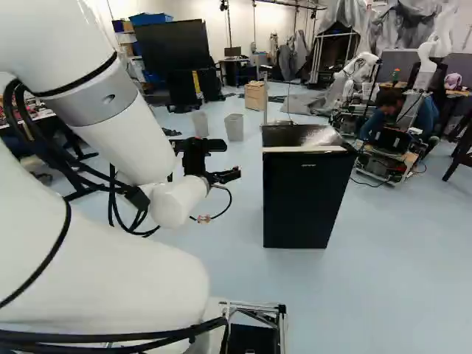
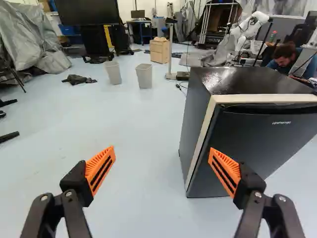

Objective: Grab a drink from the fridge

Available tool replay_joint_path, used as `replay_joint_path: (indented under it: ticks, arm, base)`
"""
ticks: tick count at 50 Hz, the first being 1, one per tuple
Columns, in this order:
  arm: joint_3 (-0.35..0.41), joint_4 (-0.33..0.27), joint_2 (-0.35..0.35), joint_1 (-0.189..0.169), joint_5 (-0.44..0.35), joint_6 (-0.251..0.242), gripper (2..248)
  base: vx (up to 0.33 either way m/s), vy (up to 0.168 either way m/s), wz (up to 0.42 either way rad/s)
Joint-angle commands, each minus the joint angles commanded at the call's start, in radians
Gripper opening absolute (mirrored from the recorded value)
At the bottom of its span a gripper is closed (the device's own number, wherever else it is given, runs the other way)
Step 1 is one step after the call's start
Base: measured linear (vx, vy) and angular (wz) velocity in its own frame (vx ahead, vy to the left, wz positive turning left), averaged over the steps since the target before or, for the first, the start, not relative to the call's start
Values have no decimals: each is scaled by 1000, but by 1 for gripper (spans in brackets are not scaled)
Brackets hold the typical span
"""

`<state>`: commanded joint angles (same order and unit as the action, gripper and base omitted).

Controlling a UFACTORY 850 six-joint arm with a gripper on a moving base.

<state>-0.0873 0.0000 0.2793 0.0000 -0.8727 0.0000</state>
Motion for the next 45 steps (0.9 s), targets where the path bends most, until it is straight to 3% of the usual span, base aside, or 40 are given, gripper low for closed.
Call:
replay_joint_path:
  ticks: [45]
  arm:
    - [0,0,0,0,0,0,247]
  base:
    - [32,-58,3]
